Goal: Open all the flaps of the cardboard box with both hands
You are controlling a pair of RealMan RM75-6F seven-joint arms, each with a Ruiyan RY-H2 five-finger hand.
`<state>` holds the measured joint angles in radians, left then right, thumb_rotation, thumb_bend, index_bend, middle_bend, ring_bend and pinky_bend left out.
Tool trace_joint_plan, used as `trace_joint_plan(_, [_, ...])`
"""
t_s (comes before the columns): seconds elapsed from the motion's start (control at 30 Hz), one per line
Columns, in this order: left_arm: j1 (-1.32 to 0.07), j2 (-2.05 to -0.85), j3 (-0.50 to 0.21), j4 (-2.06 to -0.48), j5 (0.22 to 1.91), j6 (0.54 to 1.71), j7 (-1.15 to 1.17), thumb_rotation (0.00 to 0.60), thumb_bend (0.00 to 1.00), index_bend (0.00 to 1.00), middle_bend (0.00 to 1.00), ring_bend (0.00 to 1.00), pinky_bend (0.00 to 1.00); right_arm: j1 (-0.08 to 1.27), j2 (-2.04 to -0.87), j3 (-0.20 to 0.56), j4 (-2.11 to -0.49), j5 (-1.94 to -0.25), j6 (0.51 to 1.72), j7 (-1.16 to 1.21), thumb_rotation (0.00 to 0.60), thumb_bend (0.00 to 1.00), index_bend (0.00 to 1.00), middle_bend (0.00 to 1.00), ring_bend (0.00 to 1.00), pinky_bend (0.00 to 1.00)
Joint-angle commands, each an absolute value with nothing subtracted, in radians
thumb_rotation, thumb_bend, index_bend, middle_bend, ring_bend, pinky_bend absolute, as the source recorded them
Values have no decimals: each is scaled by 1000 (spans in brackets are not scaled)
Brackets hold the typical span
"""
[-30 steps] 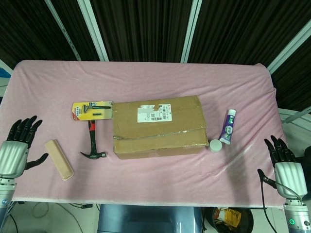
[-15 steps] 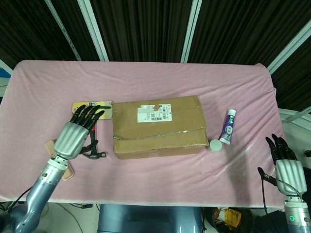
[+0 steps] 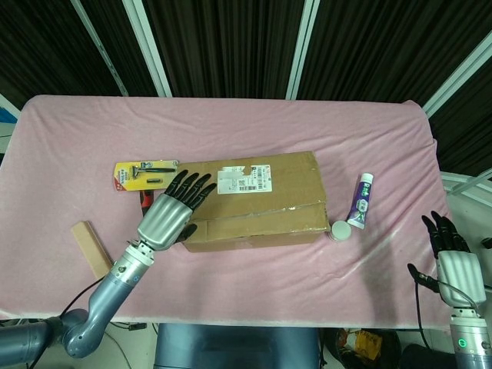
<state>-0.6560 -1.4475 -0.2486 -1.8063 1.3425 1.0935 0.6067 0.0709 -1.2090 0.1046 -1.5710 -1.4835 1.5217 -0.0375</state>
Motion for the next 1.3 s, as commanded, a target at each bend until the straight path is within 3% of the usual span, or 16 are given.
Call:
trace_joint_plan(0.03, [-681, -1467, -259, -1782, 1333, 1087, 620, 600, 317, 0, 0, 0, 0, 71, -1209, 105, -1572, -1481, 1521, -36, 600, 284, 0, 0, 6, 225])
trace_joint_plan(0.2, [-707, -1476, -277, -1754, 1337, 1093, 630, 600, 398, 0, 0, 0, 0, 71, -1208, 107, -1573, -1477, 1521, -35, 600, 284, 0, 1, 7, 225])
trace_joint_plan(0.53, [-800, -1448, -390, -1655, 1346, 1109, 621, 600, 401, 0, 0, 0, 0, 72, -1206, 109, -1576, -1469, 1516, -29, 600, 284, 0, 0, 6, 225])
trace_joint_plan(0.87, [-922, -1452, -486, -1416, 1243, 1068, 599, 600, 401, 0, 0, 0, 0, 74, -1205, 113, -1584, -1451, 1505, -25, 600, 285, 0, 1, 7, 225])
trace_joint_plan(1.07, [-947, -1468, -474, -1288, 1155, 1027, 588, 600, 401, 0, 0, 0, 0, 73, -1204, 114, -1590, -1446, 1505, -34, 600, 284, 0, 1, 6, 225])
trace_joint_plan(1.23, [-897, -1432, -436, -1320, 1159, 1065, 532, 600, 384, 0, 0, 0, 0, 71, -1199, 118, -1592, -1437, 1507, -34, 600, 283, 0, 0, 7, 225])
trace_joint_plan(1.3, [-856, -1398, -413, -1366, 1177, 1096, 493, 600, 333, 0, 0, 0, 0, 71, -1196, 121, -1596, -1433, 1506, -35, 600, 284, 0, 1, 7, 225])
